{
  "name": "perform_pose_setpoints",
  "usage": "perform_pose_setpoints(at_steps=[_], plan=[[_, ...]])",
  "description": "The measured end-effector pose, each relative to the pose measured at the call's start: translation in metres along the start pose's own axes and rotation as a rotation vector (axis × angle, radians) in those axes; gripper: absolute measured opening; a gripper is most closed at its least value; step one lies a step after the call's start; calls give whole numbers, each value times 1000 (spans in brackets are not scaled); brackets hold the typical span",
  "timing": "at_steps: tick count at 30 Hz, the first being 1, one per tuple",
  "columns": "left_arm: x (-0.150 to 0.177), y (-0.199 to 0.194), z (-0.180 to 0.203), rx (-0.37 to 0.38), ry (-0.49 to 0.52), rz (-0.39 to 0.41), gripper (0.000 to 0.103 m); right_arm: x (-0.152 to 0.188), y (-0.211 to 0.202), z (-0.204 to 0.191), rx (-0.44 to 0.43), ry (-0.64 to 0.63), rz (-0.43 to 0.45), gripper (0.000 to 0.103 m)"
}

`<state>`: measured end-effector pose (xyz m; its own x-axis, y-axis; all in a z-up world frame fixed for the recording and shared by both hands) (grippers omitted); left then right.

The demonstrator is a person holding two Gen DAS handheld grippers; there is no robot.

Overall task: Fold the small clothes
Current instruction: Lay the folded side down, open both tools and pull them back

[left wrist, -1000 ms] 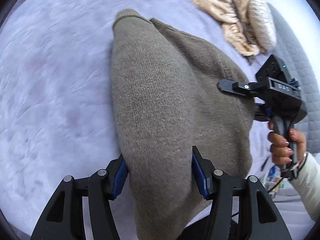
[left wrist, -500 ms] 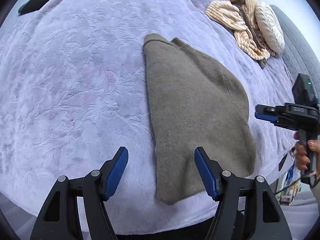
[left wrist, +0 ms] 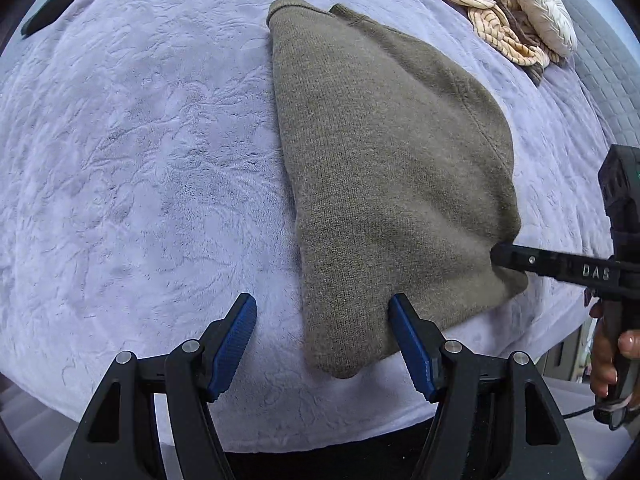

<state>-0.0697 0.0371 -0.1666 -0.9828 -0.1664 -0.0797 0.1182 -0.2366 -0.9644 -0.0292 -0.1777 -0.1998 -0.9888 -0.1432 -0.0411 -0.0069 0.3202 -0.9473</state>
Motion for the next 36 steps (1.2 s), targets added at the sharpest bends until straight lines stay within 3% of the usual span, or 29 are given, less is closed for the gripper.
perform_pose_setpoints(at_steps=[2, 6, 8, 9, 14, 23, 24, 25, 26, 31, 35, 36], plan=[[0, -3, 0, -4, 4, 4, 70, 1, -4, 5, -18, 33, 18, 17], [1, -14, -3, -7, 13, 17, 70, 3, -14, 9, 34, 35, 32, 19], [2, -18, -3, -13, 20, 22, 70, 7, -18, 17, 133, 46, 12, 35], [2, -20, -3, -16, 23, 22, 70, 8, -20, 20, 142, 59, 11, 41], [3, -27, 1, -29, 37, 22, 70, 19, -31, 25, 126, 111, 16, 42], [5, -37, 18, -49, 50, 24, 71, 31, -53, 8, 152, 96, 16, 58], [4, -39, 19, -57, 53, 29, 74, 30, -54, 4, 154, 89, 19, 61], [3, -41, 19, -72, 56, 35, 92, 30, -56, 4, 155, 83, 22, 61], [2, -44, 20, -87, 61, 48, 101, 29, -57, -1, 157, 74, 25, 61], [-5, -56, 23, -115, 72, 90, 101, 28, -67, -17, 172, 31, 33, 72], [-10, -63, 22, -126, 52, 107, 101, 20, -72, -30, 205, -11, 34, 75], [-10, -65, 23, -120, 46, 110, 101, 19, -73, -33, 212, -18, 35, 81]])
Point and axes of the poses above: each gripper's, at about its wrist camera, not at the fingertips, and y roughly the way its jaws point, z to its right, x to its underside, the point moved 7 cm from there along y, roughly the way its jaws point, and after that the axes turned 13 degrees about -y, right-handed, at the moved point
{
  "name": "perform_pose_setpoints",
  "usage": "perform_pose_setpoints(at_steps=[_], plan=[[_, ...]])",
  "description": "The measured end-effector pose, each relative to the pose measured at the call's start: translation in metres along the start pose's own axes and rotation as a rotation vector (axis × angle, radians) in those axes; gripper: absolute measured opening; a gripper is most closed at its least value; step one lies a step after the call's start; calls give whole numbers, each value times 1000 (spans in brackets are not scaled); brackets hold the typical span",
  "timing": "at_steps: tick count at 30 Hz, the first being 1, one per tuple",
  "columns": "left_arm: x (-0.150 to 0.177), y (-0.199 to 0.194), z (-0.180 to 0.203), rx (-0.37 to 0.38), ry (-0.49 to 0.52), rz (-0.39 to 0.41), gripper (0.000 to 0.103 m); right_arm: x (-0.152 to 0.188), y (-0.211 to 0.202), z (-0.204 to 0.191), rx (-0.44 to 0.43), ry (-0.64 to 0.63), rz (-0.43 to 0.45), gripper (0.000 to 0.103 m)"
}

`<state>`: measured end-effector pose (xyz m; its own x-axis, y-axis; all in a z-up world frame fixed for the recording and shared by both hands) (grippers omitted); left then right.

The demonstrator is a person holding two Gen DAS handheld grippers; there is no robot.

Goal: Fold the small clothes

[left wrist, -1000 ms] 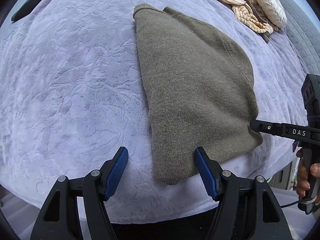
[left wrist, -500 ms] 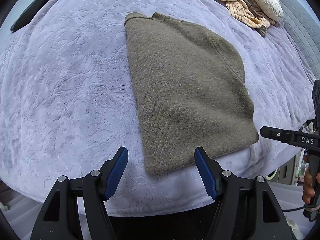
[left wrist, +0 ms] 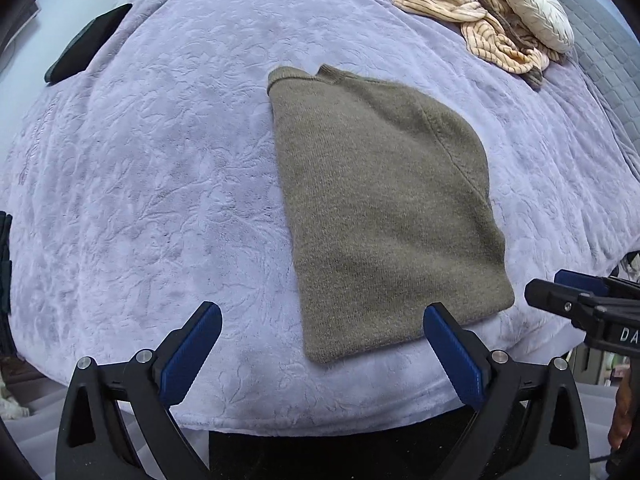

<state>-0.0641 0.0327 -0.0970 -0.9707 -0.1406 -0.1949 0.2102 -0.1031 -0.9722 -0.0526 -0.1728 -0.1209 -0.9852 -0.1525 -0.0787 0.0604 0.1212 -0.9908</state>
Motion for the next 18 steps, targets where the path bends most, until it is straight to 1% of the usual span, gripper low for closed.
perform_pose_setpoints(at_steps=[4, 7, 9, 10, 12, 18], plan=[[-2, -6, 1, 31, -19, -7, 101, -4, -6, -6, 27, -12, 12, 84], [-2, -7, 2, -2, -7, -1, 101, -8, -9, -9, 51, -22, 20, 88], [-2, -8, 2, -6, -2, 2, 101, -9, -11, -10, 74, -35, 22, 88], [-2, -8, 3, -7, -3, 1, 101, -10, -13, -12, 80, -41, 26, 92], [-3, -9, 2, -11, -6, -3, 101, -13, -14, -12, 86, -42, 32, 103], [-6, -10, -4, -53, -17, 4, 101, -18, -18, -14, 101, -43, 41, 103]])
Point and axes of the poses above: each gripper's, at about its wrist camera, not at the fingertips, and y roughly the way its jaws point, z to its right, x to its underside, the point moved 7 cm from there along y, roughly the way its jaws point, and after that the axes turned 13 degrees about -y, right-handed, at the moved point
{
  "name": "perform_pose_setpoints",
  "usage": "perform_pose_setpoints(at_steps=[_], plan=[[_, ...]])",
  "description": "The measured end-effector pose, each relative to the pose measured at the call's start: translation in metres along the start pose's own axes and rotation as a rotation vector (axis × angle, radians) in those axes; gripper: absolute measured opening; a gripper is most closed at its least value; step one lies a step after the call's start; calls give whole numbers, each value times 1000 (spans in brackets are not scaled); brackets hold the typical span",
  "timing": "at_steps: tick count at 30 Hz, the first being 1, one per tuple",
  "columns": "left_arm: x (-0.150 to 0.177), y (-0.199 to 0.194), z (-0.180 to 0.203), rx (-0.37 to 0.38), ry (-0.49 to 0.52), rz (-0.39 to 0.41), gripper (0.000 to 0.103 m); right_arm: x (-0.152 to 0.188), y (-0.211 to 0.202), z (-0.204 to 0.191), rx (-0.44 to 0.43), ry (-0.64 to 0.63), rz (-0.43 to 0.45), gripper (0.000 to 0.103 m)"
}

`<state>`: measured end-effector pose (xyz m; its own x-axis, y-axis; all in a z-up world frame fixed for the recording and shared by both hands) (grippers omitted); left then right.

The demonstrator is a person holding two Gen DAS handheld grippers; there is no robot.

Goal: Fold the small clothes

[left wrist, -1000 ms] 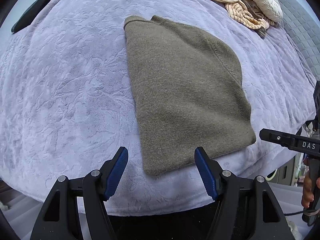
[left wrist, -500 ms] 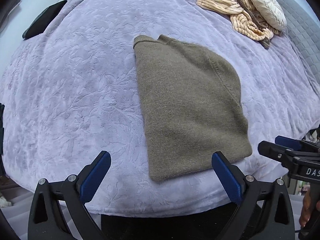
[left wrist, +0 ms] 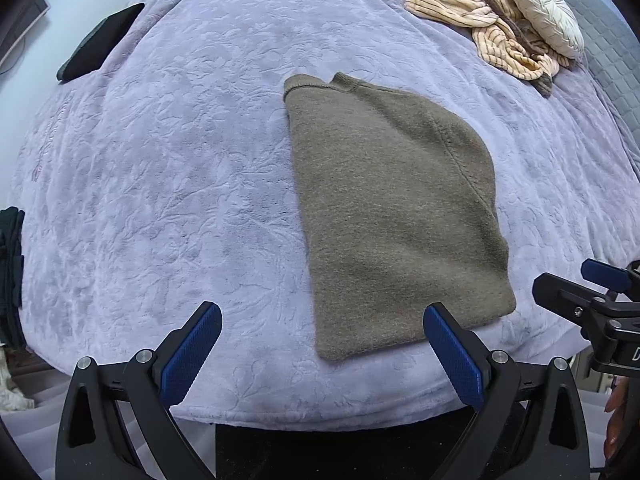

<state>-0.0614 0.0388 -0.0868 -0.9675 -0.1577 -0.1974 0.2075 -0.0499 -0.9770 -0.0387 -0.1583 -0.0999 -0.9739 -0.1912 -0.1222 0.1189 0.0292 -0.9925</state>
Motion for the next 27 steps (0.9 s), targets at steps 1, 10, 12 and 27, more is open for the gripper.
perform_pose_setpoints(at_steps=[1, 10, 12, 27], plan=[[-1, 0, -1, -11, 1, 2, 101, 0, 0, -1, 4, -1, -1, 103], [-6, -5, -9, -31, -16, 20, 101, -3, -3, -5, 21, -1, -9, 103], [-6, -5, -10, -20, -27, 17, 101, -3, -2, -5, 22, 1, -13, 103], [-6, 0, -14, -39, -39, -5, 101, -6, -5, -6, 33, -9, -20, 103]])
Point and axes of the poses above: each gripper's, at about its wrist camera, not at the fingertips, and y roughly the way its jaws point, z to its right, x to its underside, the point moved 7 cm from there along y, roughly the way its jaws point, and after that the axes turned 13 degrees about -y, right-handed, at the moved point
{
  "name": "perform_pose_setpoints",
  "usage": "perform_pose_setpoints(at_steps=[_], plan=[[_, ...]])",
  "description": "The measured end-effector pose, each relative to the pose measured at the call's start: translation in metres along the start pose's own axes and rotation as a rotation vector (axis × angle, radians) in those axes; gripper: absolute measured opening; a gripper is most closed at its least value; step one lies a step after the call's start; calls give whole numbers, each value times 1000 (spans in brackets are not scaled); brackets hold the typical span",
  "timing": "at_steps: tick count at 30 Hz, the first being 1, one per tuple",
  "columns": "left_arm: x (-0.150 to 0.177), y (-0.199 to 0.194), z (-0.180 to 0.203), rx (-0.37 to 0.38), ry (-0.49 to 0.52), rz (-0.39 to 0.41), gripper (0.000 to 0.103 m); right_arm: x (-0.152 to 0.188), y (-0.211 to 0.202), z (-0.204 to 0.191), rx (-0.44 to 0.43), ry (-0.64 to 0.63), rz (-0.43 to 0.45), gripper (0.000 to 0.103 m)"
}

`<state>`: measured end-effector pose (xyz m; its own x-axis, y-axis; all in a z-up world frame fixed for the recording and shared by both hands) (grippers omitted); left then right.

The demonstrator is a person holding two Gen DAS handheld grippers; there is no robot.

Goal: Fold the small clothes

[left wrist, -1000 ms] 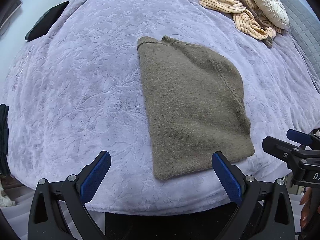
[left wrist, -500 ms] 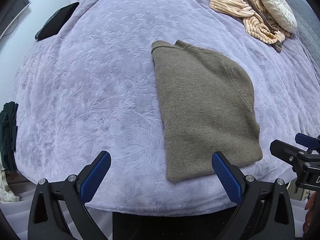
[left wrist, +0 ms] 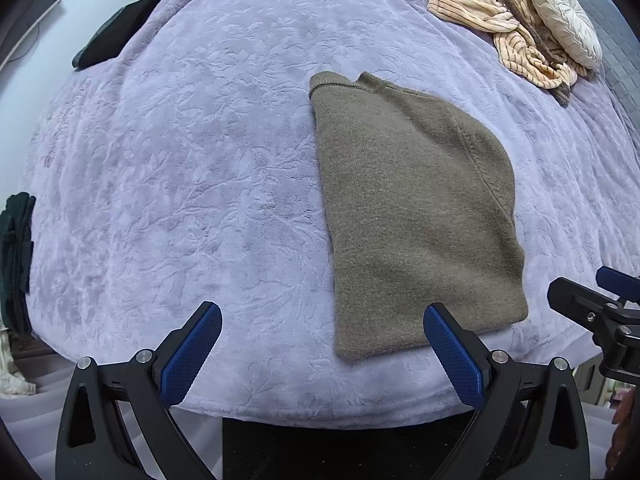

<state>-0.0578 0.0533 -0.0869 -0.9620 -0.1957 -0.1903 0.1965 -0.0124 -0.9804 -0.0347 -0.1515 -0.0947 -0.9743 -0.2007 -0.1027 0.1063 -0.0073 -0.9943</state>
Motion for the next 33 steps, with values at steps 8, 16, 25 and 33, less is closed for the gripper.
perform_pose_setpoints(at_steps=[8, 16, 25, 33], plan=[[-2, -1, -2, -9, 3, 7, 101, 0, -3, 0, 15, -1, 0, 103], [-2, -1, -5, -11, -5, 8, 101, 0, -4, -2, 20, -7, 0, 103], [-3, -2, -6, -18, -3, 13, 101, -4, -5, -5, 18, -14, 2, 103], [-3, -3, -3, -21, -1, 17, 101, -3, -5, -4, 19, -15, 2, 103]])
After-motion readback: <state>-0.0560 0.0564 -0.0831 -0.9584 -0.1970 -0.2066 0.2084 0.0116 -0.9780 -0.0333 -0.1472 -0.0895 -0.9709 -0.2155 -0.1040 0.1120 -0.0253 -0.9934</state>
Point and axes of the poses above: each gripper's, at about its wrist camera, not at the fingertips, and y roughly the way its jaws point, z to its right, x to its underside, the point moved 7 cm from there along y, roughly the way its jaws point, and after that the axes turned 13 degrees about -y, right-handed, at the moved point
